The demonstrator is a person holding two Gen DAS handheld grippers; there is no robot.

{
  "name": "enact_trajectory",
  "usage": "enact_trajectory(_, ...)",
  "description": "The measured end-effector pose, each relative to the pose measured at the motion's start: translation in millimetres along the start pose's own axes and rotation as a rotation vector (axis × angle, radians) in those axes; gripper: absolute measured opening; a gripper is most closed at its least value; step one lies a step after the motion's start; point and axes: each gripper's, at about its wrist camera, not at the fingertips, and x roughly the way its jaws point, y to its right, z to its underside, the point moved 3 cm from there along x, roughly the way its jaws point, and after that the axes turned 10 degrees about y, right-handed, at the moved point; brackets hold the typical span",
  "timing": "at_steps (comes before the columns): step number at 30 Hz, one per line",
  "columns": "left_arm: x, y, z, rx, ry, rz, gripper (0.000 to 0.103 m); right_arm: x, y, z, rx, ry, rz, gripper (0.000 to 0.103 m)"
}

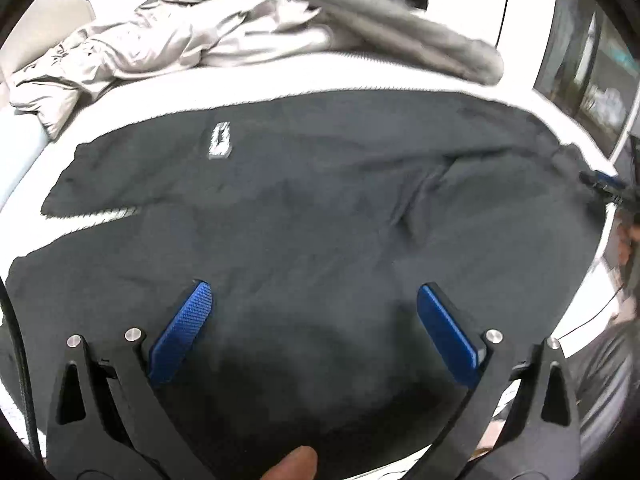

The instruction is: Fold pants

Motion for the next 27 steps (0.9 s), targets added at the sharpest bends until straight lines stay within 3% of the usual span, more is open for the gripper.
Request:
enact_trajectory(3,11.0,17.6,-22.0,0.002,0.012,-0.001,0.102,2.9,-41.8,-19.9,-0.006,0.028,-0.156,0.101)
enact_trajectory(7,44.9,49.1,-49.7,0.005,-0.023,0.028,0.102,33.9,-127.0,-32.6,-0.086,-0.038,-0.258,0.101)
enact_trajectory(10,70.8,78.1,-56.1,0.056,-0.061,0.043,0.102,48.9,-168.8,-29.8,-0.135,-0.096,-0.341,0.101)
enact_trajectory(14,103.3,80.8,-47.6,0.097,-0.155,-0.012,0.102,63.3,-200.3,-18.2,-0.282,-0.171,-0.333,0.101)
enact_trajectory(16,106.3,64.1,-44.0,0.068,-0.173,-0.028,0.102,65.4,-185.5,-16.6,-0.289,-0.178,-0.326,0.101)
enact_trajectory(17,106.1,54.8,-42.4,0.049,-0.17,-0.035,0.102,65.1,-162.8,-17.0,-0.277,-0.169,-0.278,0.101)
enact_trajectory(21,94.3,21.0,-31.6,-0.003,-0.159,-0.043,0.103,82.5,-59.9,-13.7,-0.158,-0.171,0.009,0.102)
enact_trajectory(24,85.8,10.4,-28.0,-0.014,-0.144,-0.043,0.103,89.6,-20.5,-8.1,0.019,-0.203,-0.031,0.102)
enact_trajectory(27,69.9,16.0,-29.6,0.011,-0.105,-0.083,0.102,77.4,-29.4,-14.2,0.001,-0.166,-0.016,0.102)
